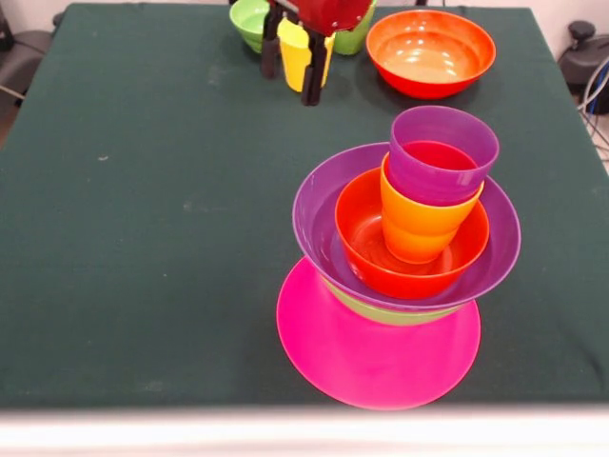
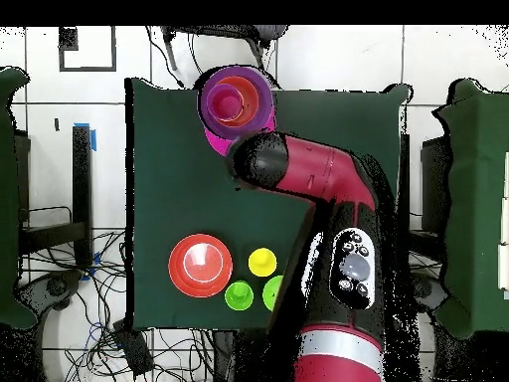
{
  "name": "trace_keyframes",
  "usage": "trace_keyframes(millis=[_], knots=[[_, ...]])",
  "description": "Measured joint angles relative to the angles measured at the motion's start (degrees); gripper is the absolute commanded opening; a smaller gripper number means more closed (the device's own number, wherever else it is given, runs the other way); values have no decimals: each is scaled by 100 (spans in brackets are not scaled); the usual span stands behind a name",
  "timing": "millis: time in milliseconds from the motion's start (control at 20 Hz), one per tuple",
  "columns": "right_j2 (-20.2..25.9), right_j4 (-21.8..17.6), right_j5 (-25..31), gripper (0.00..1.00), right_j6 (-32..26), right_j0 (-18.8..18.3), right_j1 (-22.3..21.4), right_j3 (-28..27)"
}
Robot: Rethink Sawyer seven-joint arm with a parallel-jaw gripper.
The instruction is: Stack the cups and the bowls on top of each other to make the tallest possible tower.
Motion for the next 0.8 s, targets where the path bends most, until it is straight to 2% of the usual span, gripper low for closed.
trace_keyframes(millis=[400,650,750,800], knots=[[222,-398,-126,100,0,-389,-156,497],[536,-716,-130,100,-2,-1031,-412,1012],[613,-774,-131,100,-18,-1180,-454,1102],[787,-885,-130,100,-82,-1500,-532,1279]])
